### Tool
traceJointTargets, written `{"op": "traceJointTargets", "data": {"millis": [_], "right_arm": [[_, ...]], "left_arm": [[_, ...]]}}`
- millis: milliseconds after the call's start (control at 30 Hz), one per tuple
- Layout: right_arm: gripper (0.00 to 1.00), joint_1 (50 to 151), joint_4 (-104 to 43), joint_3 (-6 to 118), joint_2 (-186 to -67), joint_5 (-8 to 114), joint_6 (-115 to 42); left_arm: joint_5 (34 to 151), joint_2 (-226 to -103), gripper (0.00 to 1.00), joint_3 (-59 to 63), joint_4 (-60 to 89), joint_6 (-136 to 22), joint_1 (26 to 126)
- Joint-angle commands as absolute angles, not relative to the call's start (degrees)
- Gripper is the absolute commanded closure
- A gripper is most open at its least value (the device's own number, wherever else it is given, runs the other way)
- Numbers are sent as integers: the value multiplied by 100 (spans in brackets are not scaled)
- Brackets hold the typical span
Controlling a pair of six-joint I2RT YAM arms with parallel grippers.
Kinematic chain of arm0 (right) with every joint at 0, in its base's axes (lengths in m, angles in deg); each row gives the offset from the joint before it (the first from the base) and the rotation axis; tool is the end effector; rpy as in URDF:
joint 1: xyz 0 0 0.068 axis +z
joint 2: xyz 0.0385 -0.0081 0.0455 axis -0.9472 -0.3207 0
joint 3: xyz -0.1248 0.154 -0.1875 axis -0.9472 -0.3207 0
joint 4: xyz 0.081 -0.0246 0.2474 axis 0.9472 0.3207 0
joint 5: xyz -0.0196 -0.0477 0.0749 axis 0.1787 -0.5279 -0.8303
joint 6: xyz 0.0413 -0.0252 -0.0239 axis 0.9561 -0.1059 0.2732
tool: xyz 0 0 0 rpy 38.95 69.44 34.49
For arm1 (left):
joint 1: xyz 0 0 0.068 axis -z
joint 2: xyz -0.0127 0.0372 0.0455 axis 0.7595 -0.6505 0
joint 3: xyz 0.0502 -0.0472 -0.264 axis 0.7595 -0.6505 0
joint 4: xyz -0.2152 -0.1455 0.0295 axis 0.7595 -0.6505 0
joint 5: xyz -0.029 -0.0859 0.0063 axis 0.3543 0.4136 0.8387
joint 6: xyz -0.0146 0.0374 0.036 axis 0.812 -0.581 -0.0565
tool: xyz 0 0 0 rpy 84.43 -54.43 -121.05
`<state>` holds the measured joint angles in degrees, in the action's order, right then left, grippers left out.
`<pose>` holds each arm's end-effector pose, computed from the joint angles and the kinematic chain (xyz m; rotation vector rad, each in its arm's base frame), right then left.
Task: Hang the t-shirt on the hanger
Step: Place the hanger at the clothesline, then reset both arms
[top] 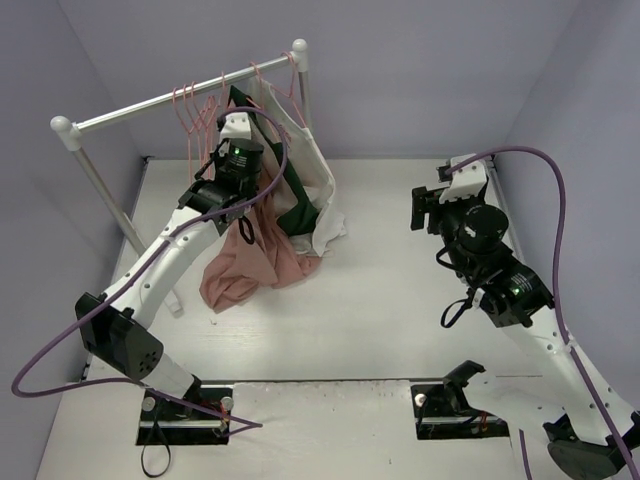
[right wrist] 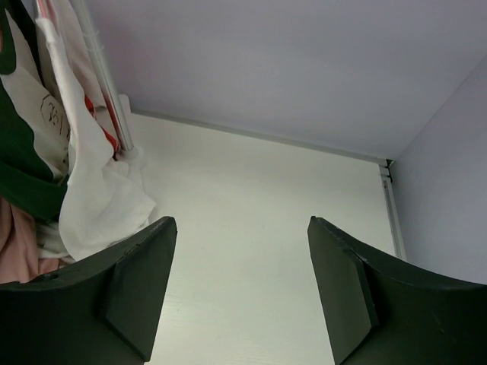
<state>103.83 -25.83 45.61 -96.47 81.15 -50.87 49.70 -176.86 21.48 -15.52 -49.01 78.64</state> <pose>0.1617 0.0883 0.4538 -0.1982 1.4134 0.1102 0.3094 -0.1501 0.4130 -0.2133 1.9000 0.0272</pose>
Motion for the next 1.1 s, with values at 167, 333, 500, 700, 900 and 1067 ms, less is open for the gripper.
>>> {"op": "traceJointTargets", "data": {"millis": [167,333,500,700,900,1067], "right_arm": [[32,10329,-3041,4471,-9719,8076,-4932],[22,10323,-3044,4689,-9974,8045,-4960],[1,10320,-3040,4931,-10103,8371,-4966],[0,10308,-3040,4967,-9910,8826,-5125],[0,10303,-3040,4612,-9407,9692,-4844],[0,10302,-3038,4062,-8866,10011,-4794]], "left_arm": [[5453,-17103,37,2534,-1726,-4860,7754],[5656,-16689,28,3331,-2379,-5458,7754],[5706,-15925,22,3487,-2835,-6099,7745],[5313,-14639,16,2942,-3374,-6691,7745],[4500,-13521,14,1939,-3773,-6713,7745],[3972,-12757,14,1393,-3775,-6603,7745]]}}
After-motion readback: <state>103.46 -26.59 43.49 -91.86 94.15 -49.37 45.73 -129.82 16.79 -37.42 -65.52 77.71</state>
